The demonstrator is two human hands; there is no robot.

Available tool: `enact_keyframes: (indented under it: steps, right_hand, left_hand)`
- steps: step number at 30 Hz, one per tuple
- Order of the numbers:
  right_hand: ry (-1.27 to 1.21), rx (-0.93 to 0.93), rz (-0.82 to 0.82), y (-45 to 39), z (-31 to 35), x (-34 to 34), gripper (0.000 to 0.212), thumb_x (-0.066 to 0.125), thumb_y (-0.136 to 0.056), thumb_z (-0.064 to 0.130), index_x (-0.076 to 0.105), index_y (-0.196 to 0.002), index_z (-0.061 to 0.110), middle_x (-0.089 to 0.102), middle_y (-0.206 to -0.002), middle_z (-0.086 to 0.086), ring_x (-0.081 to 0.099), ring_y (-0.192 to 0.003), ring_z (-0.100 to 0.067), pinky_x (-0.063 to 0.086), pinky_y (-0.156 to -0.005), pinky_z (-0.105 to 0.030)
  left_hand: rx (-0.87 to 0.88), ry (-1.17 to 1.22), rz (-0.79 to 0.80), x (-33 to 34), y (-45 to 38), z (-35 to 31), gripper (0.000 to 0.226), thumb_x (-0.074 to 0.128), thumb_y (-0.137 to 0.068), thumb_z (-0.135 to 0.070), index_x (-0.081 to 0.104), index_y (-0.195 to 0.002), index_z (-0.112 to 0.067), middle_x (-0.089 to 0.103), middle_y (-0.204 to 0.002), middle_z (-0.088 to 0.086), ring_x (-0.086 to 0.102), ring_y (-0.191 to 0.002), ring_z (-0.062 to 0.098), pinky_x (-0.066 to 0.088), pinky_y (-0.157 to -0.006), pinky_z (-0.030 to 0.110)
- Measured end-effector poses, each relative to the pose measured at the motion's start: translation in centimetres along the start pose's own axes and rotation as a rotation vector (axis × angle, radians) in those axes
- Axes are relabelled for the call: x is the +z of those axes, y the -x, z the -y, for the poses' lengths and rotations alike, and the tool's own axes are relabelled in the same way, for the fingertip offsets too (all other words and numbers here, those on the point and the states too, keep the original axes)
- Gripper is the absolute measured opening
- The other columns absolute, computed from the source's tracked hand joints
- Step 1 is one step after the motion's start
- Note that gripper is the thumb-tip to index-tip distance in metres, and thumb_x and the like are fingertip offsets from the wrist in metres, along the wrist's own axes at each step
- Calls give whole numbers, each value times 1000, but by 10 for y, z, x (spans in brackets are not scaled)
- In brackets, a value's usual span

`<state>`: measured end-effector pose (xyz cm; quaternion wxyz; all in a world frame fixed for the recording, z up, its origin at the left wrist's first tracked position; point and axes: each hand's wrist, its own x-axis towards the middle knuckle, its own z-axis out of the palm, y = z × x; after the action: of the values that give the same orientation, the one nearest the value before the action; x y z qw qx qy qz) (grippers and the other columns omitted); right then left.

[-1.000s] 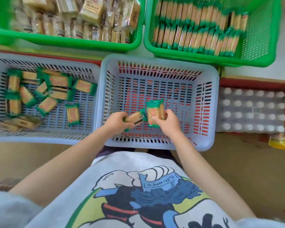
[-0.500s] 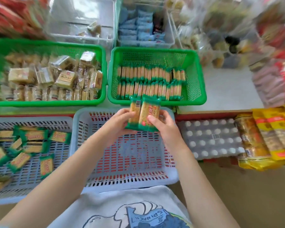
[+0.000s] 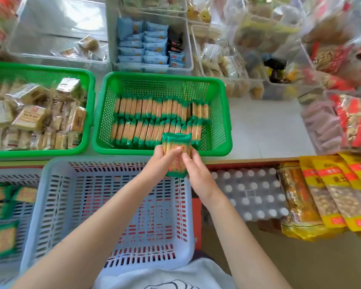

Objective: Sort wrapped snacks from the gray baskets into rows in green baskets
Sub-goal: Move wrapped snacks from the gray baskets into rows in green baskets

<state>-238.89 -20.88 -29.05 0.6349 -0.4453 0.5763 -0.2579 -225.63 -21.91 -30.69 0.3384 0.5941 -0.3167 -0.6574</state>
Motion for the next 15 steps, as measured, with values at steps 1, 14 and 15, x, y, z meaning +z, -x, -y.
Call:
enact_keyframes:
  steps: [1, 14, 15]
  right_hand:
    - [38, 7, 13, -5, 1, -7, 31, 42, -107, 37, 43, -138, 36, 57, -134, 14, 54, -123, 1, 41, -112, -33]
    - [13, 59, 66, -58, 12, -61, 35, 45, -102, 49, 50, -134, 35, 63, -125, 17, 59, -118, 2, 42, -109, -32]
    - [69, 50, 39, -62, 14, -67, 41, 50, -101, 50, 49, -138, 31, 64, -127, 13, 60, -118, -3, 43, -109, -35]
  left_hand:
    - [14, -38, -15, 7, -7, -1, 45, 57, -98, -46, 45, -125, -12, 61, -110, 2, 62, -90, 9, 49, -68, 18]
    - [-25, -87, -55, 62, -73, -30, 45, 32, -106, -49, 54, -120, -12, 58, -100, 4, 54, -75, 9, 44, -61, 21]
    - [12, -167, -42, 61, -75, -33, 47, 27, -107, -50, 59, -109, -15, 60, -95, 4, 54, -73, 10, 43, -64, 24]
